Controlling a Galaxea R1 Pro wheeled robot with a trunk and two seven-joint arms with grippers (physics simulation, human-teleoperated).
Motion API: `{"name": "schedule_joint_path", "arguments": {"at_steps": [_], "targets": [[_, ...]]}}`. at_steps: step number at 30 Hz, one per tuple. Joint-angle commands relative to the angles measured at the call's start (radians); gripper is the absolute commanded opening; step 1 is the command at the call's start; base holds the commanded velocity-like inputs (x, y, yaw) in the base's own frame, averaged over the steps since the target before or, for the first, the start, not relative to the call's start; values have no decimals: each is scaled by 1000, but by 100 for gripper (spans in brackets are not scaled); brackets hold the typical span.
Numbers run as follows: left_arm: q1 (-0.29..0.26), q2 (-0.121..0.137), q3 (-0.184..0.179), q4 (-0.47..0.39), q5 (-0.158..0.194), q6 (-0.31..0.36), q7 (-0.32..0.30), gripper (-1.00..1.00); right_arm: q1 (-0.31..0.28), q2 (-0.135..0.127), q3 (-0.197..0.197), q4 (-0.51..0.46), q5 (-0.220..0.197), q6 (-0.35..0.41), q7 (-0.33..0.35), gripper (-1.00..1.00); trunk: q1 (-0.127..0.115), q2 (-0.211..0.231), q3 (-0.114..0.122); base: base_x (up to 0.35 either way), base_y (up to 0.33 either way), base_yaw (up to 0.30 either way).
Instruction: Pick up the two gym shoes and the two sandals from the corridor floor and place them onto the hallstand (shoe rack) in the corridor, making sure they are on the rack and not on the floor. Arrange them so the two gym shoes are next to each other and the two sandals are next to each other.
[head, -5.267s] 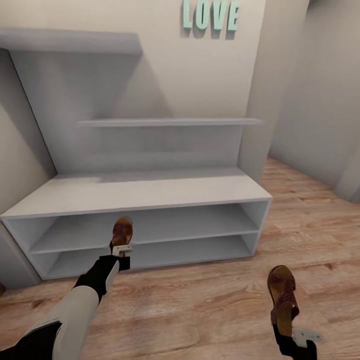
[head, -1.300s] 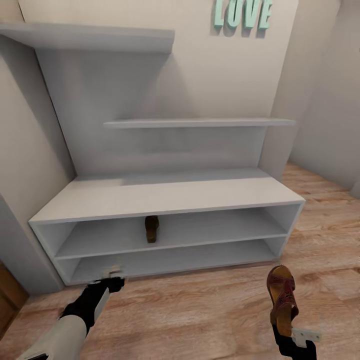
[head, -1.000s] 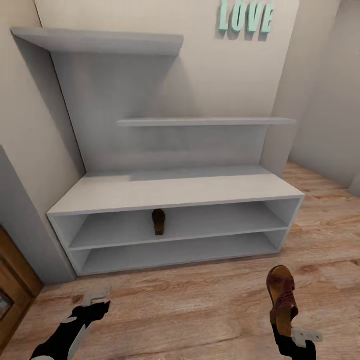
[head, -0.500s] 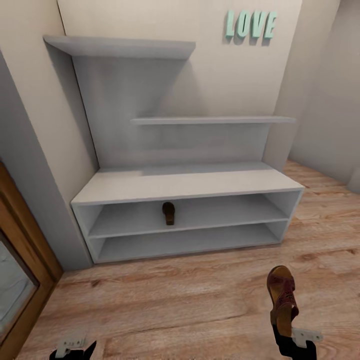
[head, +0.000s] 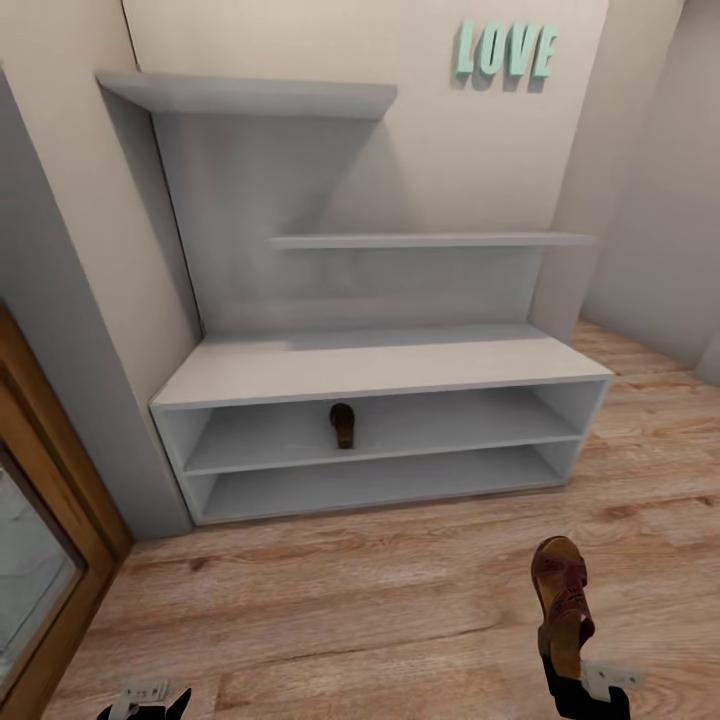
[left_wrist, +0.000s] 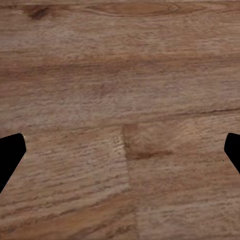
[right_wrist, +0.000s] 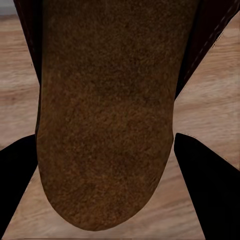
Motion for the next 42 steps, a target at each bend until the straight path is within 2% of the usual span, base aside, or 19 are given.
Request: {"name": "schedule_joint_path", "arguments": {"at_steps": [1,20,26,37,42], "targets": [[-1,-1,8,1,-7,-4,-6,100,-1,0,-8,1,-2,-3,9,-100,0,0,-1,0,267,0],[0,0,9,1,-6,-5,-6,100,0,0,-8,1,-3,-3,8,-100,0,0,-1,-28,277,0],[0,0,9,1,-6,-5,-6,100,-1,0,-7,1,-3,-3,8,-100,0,0,-1,-24,63,70],[0,-2,8,1,-4,-8,-7,100,0,0,-8,1,-3,-3,8,-100,0,0,-1,-3,7,241],[0,-4,8,0,-3,-10,-9,100,-1,0,-8,0,-3,-3,8,-100,0,0,-1,0,0,68]]}}
